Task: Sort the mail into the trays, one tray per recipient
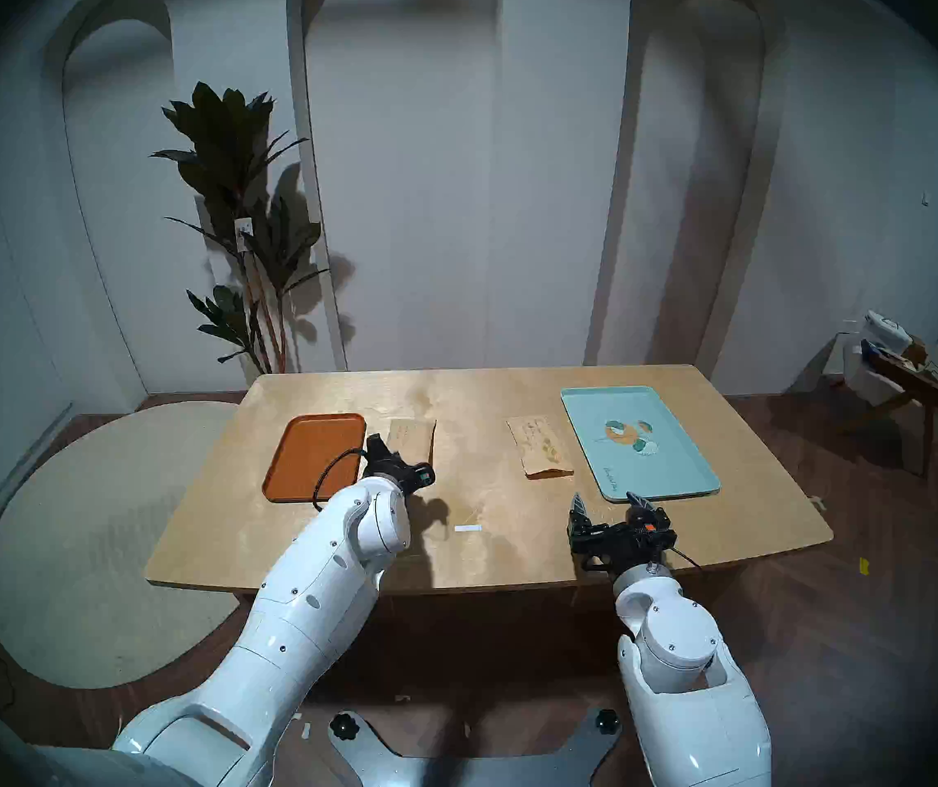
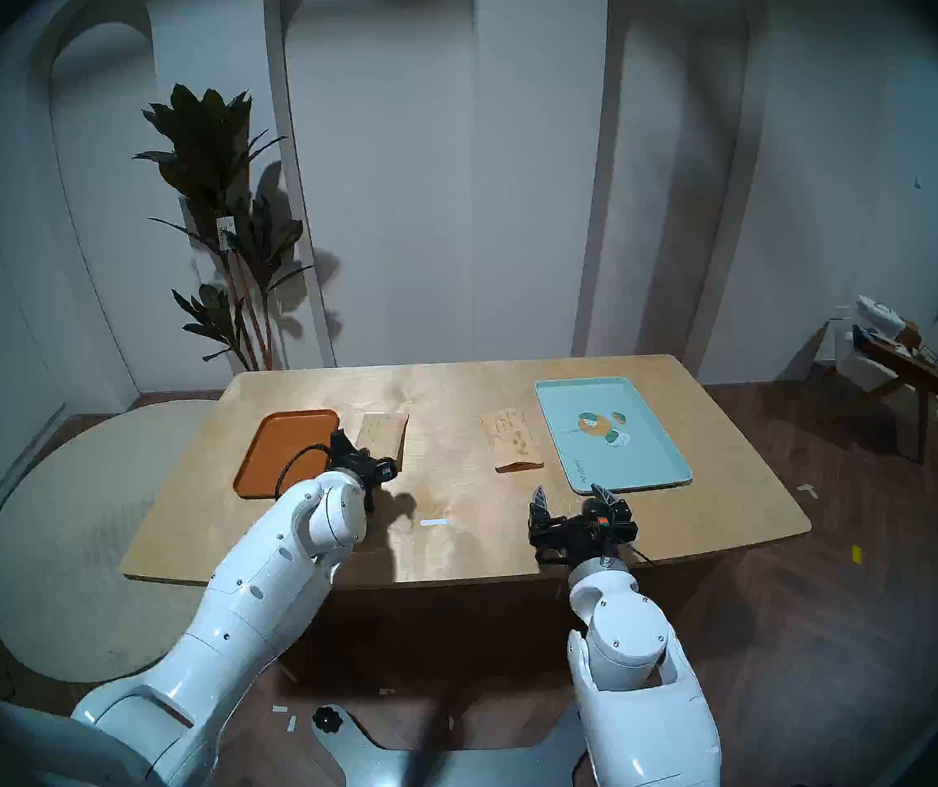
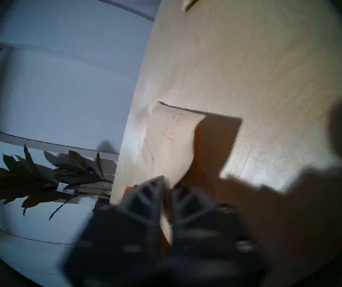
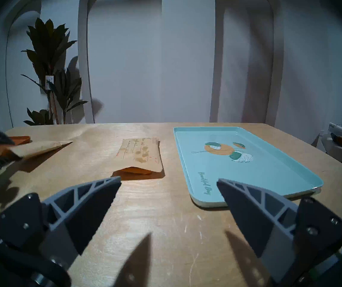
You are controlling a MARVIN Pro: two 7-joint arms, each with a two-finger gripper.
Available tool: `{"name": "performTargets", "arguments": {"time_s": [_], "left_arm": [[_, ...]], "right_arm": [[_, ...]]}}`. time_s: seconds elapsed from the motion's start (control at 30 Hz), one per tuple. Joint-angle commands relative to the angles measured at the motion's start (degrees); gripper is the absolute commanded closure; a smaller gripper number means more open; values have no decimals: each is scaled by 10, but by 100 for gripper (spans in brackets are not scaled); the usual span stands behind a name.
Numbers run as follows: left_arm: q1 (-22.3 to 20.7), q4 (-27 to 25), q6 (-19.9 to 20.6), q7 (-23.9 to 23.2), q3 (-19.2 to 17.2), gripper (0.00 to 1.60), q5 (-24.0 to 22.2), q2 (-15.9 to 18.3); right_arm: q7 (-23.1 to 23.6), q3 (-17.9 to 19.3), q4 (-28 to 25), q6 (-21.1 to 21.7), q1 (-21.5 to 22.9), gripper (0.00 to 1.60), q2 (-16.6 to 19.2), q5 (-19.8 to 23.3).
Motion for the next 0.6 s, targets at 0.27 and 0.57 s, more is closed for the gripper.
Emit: {"name": "performTargets", "arguments": {"time_s": [0.27,0.57], "left_arm": [[-39,25,-19,14,-13,160,-10,-11],[-66,43,-23,74,-34,160,-12,-22]], "right_arm": [[0,0,-13,-2,2,0,-1,1],[0,0,-12,-3,3,0,-1,1]]}}
